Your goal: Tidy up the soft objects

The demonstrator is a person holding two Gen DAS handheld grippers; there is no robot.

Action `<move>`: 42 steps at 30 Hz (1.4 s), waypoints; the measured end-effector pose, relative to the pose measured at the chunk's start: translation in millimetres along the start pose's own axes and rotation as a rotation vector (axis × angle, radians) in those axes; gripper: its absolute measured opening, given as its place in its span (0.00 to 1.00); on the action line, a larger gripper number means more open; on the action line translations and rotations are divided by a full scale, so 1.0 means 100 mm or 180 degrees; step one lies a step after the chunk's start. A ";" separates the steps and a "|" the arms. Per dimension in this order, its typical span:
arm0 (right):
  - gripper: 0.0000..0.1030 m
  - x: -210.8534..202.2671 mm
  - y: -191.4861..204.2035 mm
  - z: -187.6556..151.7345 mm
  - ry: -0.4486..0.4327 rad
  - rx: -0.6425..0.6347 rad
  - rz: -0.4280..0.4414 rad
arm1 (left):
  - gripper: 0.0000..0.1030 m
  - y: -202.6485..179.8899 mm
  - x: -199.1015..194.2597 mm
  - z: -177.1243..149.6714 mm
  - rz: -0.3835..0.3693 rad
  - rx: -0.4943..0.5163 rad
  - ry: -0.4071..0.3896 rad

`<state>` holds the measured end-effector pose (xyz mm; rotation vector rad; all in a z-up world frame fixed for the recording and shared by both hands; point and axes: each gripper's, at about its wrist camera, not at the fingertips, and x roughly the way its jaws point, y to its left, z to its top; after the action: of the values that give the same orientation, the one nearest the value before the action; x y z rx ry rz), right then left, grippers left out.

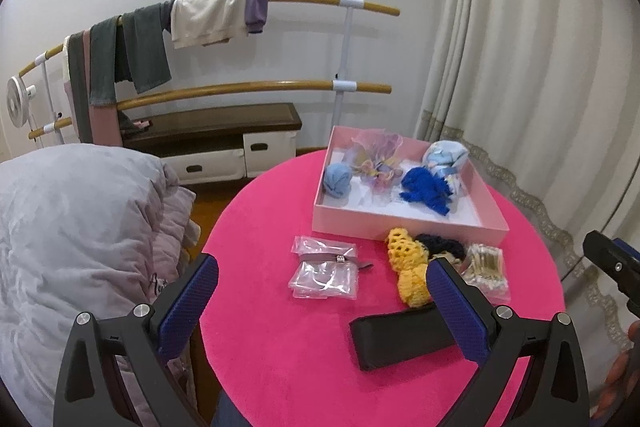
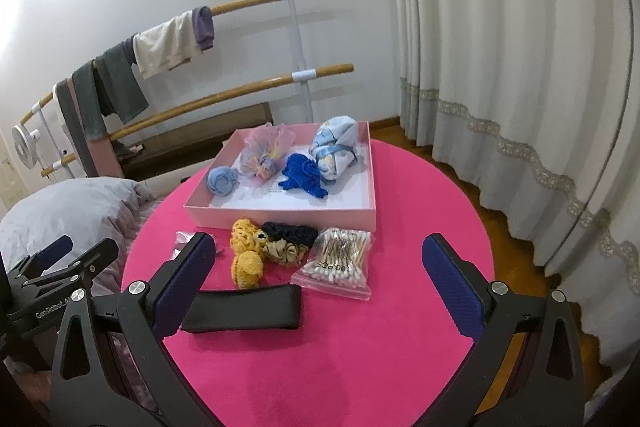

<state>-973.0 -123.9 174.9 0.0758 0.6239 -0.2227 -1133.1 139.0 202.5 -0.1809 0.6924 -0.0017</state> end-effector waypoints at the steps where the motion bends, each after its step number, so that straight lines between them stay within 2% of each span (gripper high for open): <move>1: 1.00 0.03 -0.01 0.00 0.0017 0.0000 -0.0004 | 1.00 0.01 0.04 0.00 0.0004 0.0006 0.0025; 11: 1.00 0.49 -0.13 -0.02 0.0267 0.0055 -0.0078 | 1.00 0.08 0.63 0.05 0.0039 0.0103 0.0381; 16: 1.00 0.86 -0.22 -0.11 0.0499 0.0113 -0.0136 | 1.00 0.11 1.02 0.06 0.0044 0.0151 0.0571; 22: 1.00 1.24 -0.26 -0.26 0.0796 0.0111 -0.0149 | 1.00 0.20 1.39 0.03 0.0050 0.0173 0.0702; 29: 1.00 1.53 -0.24 -0.32 0.0947 0.0080 -0.0177 | 1.00 0.23 1.75 -0.02 0.0040 0.0179 0.0823; 33: 0.92 1.68 -0.25 -0.36 0.1046 0.0074 -0.0201 | 0.97 0.23 1.95 -0.03 0.0038 0.0178 0.0882; 36: 0.85 1.76 -0.28 -0.38 0.1094 0.0092 -0.0209 | 0.86 0.21 2.10 -0.05 0.0003 0.0182 0.0966; 40: 0.83 1.85 -0.27 -0.39 0.1102 0.0030 -0.0244 | 0.83 0.15 2.19 -0.06 0.0025 0.0273 0.0926; 42: 0.72 1.87 -0.26 -0.38 0.1079 -0.0026 -0.0286 | 0.75 0.14 2.21 -0.05 -0.0008 0.0285 0.0910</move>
<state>-853.3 -178.0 34.4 0.0784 0.9668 -0.2972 -967.1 138.5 56.5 -0.0958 0.9754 -0.0619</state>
